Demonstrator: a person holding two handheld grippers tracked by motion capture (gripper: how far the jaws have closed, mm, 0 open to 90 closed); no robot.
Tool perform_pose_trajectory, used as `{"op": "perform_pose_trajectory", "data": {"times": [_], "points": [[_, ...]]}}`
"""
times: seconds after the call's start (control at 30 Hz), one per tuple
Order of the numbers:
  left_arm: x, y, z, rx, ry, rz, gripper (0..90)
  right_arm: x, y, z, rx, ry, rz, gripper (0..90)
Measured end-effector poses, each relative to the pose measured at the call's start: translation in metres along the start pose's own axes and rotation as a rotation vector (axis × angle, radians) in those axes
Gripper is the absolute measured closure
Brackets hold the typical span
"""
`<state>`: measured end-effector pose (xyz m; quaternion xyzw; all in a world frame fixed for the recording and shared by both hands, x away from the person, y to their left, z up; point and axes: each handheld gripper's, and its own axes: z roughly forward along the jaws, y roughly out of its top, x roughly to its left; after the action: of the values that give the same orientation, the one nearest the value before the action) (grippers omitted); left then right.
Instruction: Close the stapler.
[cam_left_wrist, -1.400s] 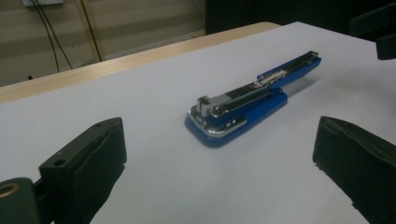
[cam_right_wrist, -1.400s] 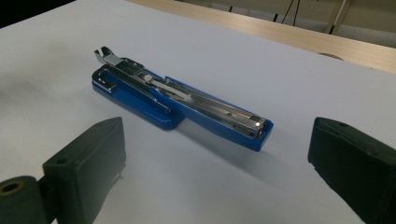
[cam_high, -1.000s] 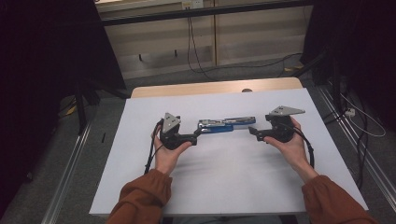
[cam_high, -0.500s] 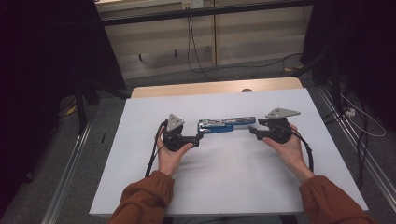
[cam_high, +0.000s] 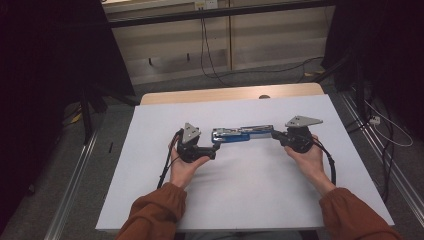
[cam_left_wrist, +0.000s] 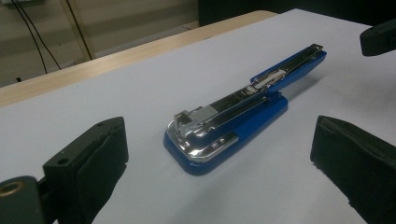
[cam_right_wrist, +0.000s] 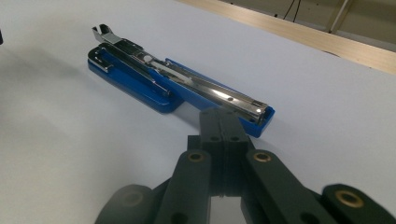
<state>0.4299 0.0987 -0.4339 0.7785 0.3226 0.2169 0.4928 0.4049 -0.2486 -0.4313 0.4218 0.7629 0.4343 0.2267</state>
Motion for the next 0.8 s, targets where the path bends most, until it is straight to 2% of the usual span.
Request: {"op": "perform_pose_trajectory", "data": {"times": [0.13,0.23,0.3,0.37,0.43,0.6,0.8], "points": [[-0.001,0.000,0.004,-0.007,-0.009,-0.025,7.1,0.000,-0.001,0.002,0.014,0.001,0.005,90.0],[0.000,0.001,0.004,-0.010,-0.015,-0.046,17.2,0.000,-0.001,0.002,0.017,0.004,-0.001,90.0],[0.002,0.002,0.003,-0.004,-0.011,-0.054,19.7,0.000,-0.001,0.002,0.018,0.007,0.000,90.0],[0.005,0.002,0.004,-0.001,-0.031,-0.083,24.7,0.000,-0.001,0.002,0.018,0.009,0.002,90.0],[0.007,0.003,0.005,0.010,-0.034,-0.090,27.2,-0.001,-0.001,0.002,0.020,0.021,0.018,90.0],[0.008,0.004,0.007,0.005,-0.057,-0.089,51.7,0.001,0.000,0.002,0.026,0.022,0.005,90.0],[0.011,0.004,0.011,-0.009,-0.061,-0.090,77.3,-0.001,-0.001,0.004,0.031,0.017,0.004,90.0]]}}
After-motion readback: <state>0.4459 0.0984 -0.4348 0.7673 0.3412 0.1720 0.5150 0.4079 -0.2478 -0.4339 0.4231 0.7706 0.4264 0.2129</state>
